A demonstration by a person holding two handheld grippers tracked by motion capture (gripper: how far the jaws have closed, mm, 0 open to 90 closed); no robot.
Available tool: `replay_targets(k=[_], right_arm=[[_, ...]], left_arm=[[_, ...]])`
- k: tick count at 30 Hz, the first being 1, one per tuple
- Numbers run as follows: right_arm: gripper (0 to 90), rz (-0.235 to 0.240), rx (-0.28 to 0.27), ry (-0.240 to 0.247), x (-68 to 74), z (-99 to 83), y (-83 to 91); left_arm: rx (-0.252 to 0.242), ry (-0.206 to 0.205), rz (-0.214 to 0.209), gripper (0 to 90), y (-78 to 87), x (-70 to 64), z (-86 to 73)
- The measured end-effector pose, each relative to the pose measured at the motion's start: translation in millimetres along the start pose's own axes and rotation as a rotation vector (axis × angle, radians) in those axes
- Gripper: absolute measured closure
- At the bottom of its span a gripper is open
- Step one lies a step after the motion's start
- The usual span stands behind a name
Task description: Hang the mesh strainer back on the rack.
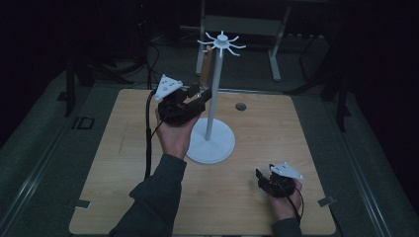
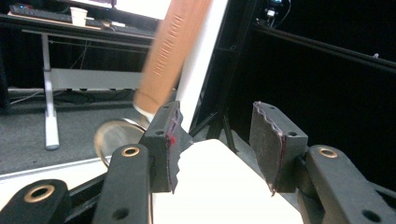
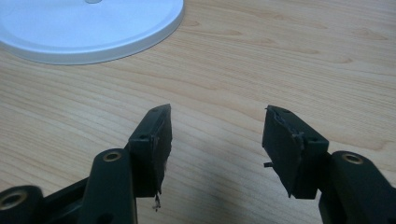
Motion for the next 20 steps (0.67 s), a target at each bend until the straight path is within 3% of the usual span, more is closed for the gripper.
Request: replay_targets(k=[12, 20], right_arm=[[41.5, 0.000, 0.000, -0.002, -0.7, -0.1, 0.4], [40.7, -0.004, 0.026, -0.006, -1.4, -2.0, -1.8]], left_arm=[[0.030, -0.063, 0.023, 53.8, 1.2, -4.9, -6.0], [0.073, -0.088, 0.014, 53.4, 4.8, -5.4, -14.0]])
Point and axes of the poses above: each handheld gripper's, and its own axes: y roughly backward along the jaws, z roughly out of its top, x roughly to its left, the point moved 3 cm from there along -y, roughly forward along the jaws, and after that the axes turned 3 degrees about z, right-handed, at the moved point
